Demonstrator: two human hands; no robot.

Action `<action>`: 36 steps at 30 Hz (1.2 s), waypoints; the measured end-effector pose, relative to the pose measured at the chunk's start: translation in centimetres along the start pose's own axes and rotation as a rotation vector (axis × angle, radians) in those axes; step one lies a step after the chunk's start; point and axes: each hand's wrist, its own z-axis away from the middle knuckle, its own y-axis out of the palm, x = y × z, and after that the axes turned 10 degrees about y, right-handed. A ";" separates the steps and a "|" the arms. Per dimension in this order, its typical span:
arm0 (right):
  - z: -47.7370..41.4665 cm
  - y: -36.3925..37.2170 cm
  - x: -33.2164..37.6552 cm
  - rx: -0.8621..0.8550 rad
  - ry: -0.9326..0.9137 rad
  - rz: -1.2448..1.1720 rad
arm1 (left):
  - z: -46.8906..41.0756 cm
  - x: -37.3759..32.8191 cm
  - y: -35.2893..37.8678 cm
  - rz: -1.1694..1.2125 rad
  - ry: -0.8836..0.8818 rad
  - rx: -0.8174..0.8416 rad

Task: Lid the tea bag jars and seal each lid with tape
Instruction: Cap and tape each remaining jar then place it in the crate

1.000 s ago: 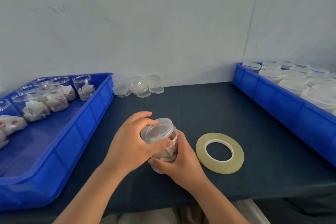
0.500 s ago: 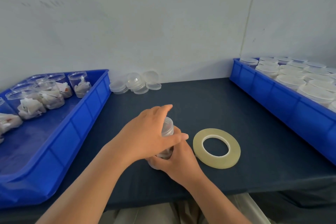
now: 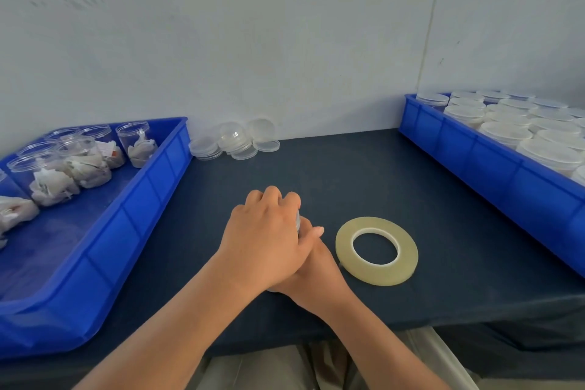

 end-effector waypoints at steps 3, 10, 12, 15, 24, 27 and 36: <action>0.1 0.0 -0.1 -0.003 0.010 0.011 | 0.1 -0.1 0.2 0.004 -0.012 0.017; 0.3 -0.4 0.2 0.034 0.019 0.044 | 0.0 -0.7 0.0 0.016 -0.087 0.064; 0.3 -0.6 0.6 0.035 0.008 0.059 | 0.0 -1.0 -0.1 0.017 -0.113 0.059; 0.5 -1.0 0.8 0.053 -0.015 0.100 | 0.1 -1.6 0.2 -0.066 -0.135 0.044; 0.5 -0.9 1.1 0.038 0.032 0.042 | 0.6 0.5 0.3 0.058 0.083 -0.004; 0.4 -1.4 0.7 0.109 0.062 -0.085 | 0.7 2.5 -0.1 0.277 0.281 -0.070; 1.2 -1.7 0.7 0.120 0.039 -0.279 | 1.6 4.6 -1.7 0.375 0.269 0.135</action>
